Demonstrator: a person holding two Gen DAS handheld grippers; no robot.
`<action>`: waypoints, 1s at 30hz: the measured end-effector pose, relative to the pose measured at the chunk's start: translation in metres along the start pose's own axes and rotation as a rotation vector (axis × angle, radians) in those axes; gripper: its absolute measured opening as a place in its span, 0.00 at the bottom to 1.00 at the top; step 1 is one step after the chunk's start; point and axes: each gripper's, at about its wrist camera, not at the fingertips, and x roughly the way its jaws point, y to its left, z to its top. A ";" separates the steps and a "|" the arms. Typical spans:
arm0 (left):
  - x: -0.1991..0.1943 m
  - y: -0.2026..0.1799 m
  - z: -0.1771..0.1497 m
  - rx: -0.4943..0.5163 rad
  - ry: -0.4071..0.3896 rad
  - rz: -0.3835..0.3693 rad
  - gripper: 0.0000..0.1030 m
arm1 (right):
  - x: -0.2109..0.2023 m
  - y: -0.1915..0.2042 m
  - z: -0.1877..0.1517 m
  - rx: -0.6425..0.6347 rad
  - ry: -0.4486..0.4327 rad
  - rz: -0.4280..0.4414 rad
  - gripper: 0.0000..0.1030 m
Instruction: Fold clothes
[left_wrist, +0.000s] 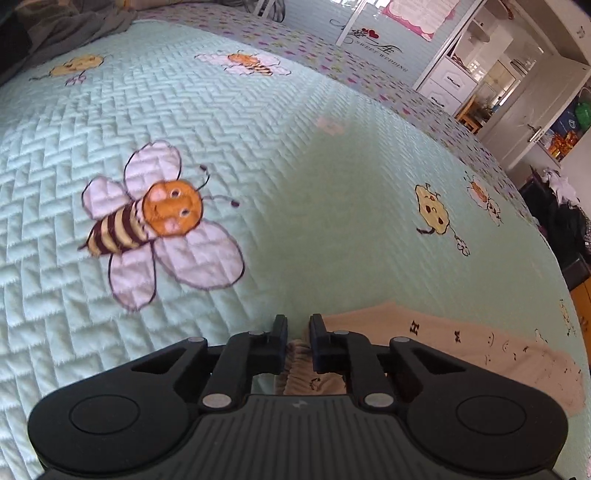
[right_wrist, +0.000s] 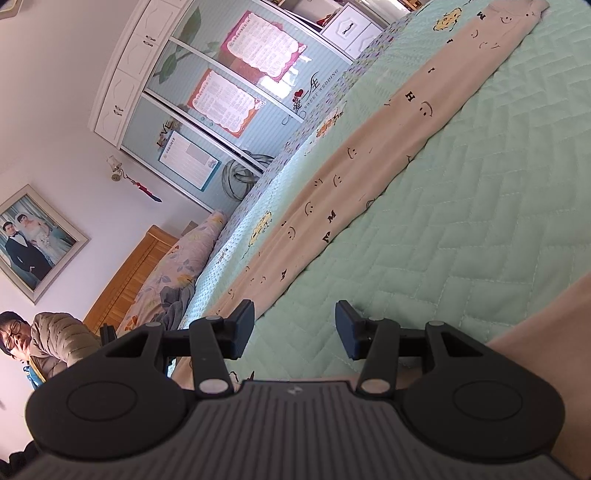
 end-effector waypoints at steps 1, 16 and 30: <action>0.001 -0.001 0.004 0.011 -0.011 0.014 0.13 | 0.001 0.000 0.000 0.000 0.000 0.000 0.49; -0.126 0.011 -0.098 -0.008 -0.145 -0.134 0.30 | 0.004 0.026 0.000 -0.032 0.032 0.055 0.52; -0.235 0.015 -0.225 -0.194 -0.442 -0.059 0.83 | 0.100 0.173 -0.160 -0.356 0.539 0.224 0.62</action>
